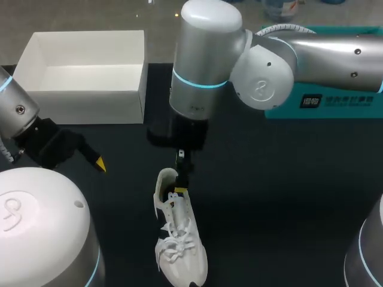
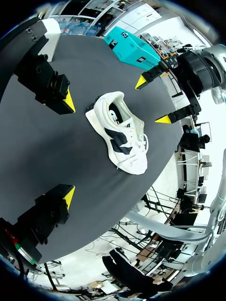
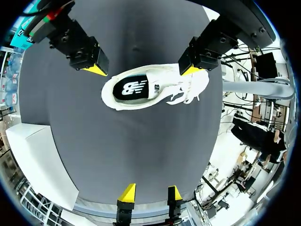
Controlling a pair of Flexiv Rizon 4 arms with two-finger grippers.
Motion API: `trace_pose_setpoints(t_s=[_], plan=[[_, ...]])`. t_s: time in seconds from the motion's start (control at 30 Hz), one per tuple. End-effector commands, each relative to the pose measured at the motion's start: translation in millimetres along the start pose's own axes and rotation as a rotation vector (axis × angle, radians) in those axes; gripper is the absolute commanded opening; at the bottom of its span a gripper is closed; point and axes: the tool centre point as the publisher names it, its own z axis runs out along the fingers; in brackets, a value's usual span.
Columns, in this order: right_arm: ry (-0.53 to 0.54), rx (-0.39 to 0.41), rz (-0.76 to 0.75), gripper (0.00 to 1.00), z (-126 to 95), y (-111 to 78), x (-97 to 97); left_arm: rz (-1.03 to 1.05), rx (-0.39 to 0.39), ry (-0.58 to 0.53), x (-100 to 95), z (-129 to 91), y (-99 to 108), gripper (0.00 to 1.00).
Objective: Take the shoe out of the shoebox, open the shoe tongue, remove and reinsert the insole, then place the shoe into the shoebox
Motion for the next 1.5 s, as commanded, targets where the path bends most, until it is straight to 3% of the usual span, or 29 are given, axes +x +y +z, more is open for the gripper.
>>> trace_pose_setpoints(t_s=[0.03,0.53,0.9,1.5], plan=[[0.011,0.029,-0.030,1.00,5,11.4,-8.1,0.000,0.000,0.003,-1.0,0,1,1.00],[0.028,0.072,-0.062,1.00,26,27.0,-43.7,0.000,0.000,0.003,-1.0,0,1,1.00],[0.066,0.100,-0.056,1.00,50,33.0,-49.6,0.000,0.000,0.003,-1.0,0,1,1.00],[0.092,0.121,-0.009,1.00,73,17.0,-49.4,0.000,0.000,0.003,-1.0,0,1,1.00]])
